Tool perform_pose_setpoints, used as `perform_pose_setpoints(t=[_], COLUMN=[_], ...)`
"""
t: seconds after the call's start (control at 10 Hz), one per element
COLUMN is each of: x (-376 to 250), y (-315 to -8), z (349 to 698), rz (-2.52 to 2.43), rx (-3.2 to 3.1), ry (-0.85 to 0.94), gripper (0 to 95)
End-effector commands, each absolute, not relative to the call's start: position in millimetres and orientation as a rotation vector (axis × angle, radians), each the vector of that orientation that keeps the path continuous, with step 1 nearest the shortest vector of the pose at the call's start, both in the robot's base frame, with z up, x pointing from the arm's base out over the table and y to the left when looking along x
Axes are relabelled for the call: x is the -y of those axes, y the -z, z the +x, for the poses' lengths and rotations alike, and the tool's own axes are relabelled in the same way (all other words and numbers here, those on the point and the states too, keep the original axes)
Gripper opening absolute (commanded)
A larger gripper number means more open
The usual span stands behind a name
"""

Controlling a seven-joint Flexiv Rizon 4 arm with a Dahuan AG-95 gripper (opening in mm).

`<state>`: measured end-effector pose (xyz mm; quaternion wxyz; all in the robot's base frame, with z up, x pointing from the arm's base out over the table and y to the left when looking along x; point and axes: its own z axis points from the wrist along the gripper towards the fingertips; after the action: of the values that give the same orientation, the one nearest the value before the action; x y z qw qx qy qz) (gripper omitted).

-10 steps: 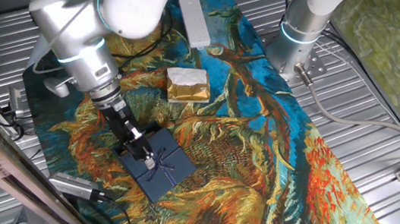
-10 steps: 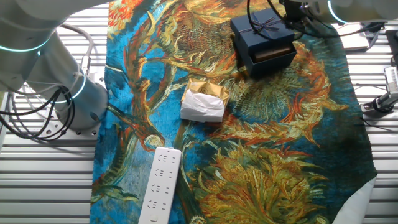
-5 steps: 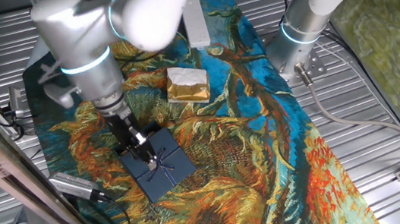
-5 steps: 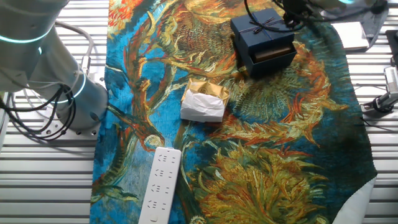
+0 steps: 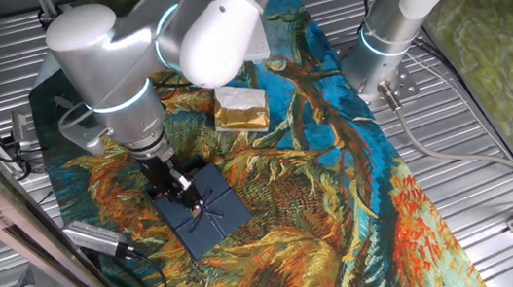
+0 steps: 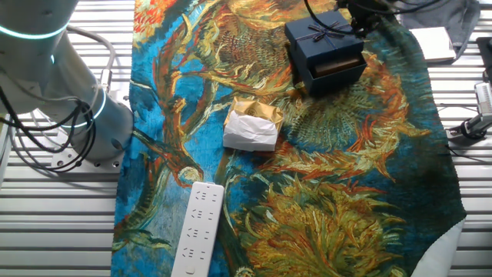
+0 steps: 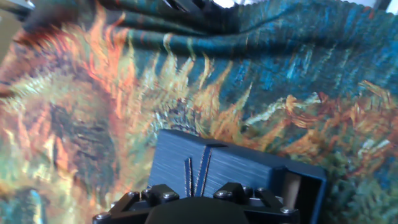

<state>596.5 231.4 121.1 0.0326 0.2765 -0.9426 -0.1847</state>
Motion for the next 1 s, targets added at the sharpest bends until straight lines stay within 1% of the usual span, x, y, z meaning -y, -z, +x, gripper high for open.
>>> perform_pose_setpoints(t=[0.1,0.3,0.4,0.5,0.6,0.7,1.0], x=[-227.0,-221.3,-218.4,-218.3,-218.5,-218.8,-220.3], y=[-118.4,-113.6,-111.9,-111.7,-111.6,-111.4,-110.4], z=[594.9,592.5,591.0,590.9,590.6,590.3,590.0], rz=[0.857,0.823,0.795,0.78,0.746,0.732,0.684], rx=[2.909,2.919,2.919,2.919,2.92,2.921,2.92], ry=[0.575,0.592,0.659,0.682,0.733,0.758,0.86], gripper=[57.0,57.0,38.0,38.0,57.0,38.0,38.0])
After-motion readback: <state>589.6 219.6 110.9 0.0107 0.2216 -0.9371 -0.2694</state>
